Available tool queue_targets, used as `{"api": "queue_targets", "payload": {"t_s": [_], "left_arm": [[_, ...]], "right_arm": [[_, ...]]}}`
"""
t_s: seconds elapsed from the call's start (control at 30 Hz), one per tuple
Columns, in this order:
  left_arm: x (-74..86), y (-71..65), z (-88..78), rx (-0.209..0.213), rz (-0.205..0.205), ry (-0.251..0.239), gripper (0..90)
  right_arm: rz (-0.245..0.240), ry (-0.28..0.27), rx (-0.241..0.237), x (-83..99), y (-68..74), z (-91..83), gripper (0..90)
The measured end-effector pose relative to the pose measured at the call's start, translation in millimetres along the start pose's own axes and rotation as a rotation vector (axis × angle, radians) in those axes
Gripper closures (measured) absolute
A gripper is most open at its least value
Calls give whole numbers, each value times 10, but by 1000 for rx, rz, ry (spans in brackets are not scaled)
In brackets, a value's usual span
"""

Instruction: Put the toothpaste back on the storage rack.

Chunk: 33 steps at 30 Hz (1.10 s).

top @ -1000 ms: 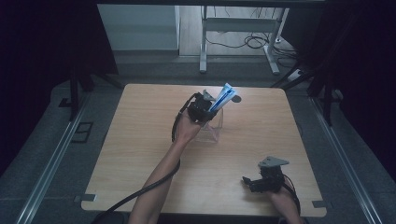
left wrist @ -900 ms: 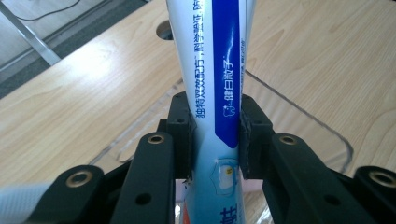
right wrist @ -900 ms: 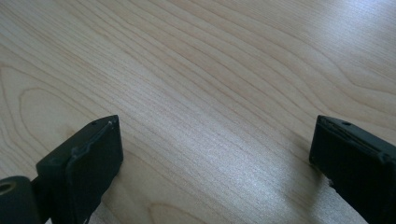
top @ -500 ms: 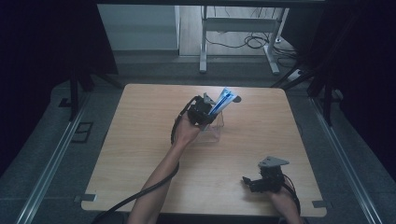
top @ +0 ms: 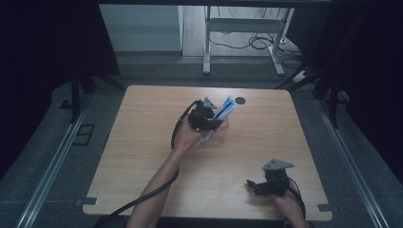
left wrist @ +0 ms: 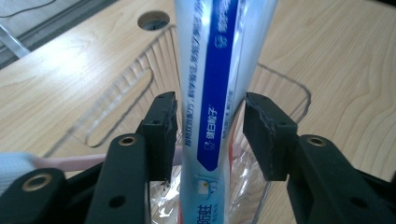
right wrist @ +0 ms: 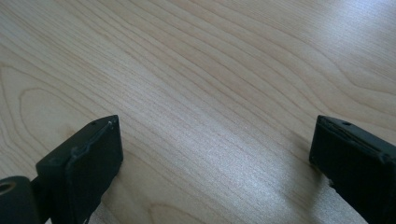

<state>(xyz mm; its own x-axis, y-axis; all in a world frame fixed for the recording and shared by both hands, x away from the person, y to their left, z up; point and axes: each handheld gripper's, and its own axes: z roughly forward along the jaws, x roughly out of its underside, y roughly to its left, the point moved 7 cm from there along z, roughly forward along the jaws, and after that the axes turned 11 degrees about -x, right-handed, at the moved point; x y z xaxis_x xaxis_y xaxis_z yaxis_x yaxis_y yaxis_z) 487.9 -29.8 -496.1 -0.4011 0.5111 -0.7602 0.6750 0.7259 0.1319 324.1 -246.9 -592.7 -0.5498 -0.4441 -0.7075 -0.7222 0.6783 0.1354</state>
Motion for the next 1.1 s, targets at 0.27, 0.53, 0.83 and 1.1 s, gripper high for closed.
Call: {"api": "queue_targets", "payload": {"t_s": [0.27,0.53,0.83,1.1], "left_arm": [[-53,29,-120,51,-63,-19,452],[-24,-8,-155,85,-94,-14,360],[14,-8,-235,84,-110,-32,298],[34,-38,-314,86,-98,-41,301]], "right_arm": [[0,1,-1,-1,1,2,21],[-1,2,0,-1,0,1,21],[-1,2,0,-1,-1,1,21],[-1,1,0,-1,-1,1,21]]}}
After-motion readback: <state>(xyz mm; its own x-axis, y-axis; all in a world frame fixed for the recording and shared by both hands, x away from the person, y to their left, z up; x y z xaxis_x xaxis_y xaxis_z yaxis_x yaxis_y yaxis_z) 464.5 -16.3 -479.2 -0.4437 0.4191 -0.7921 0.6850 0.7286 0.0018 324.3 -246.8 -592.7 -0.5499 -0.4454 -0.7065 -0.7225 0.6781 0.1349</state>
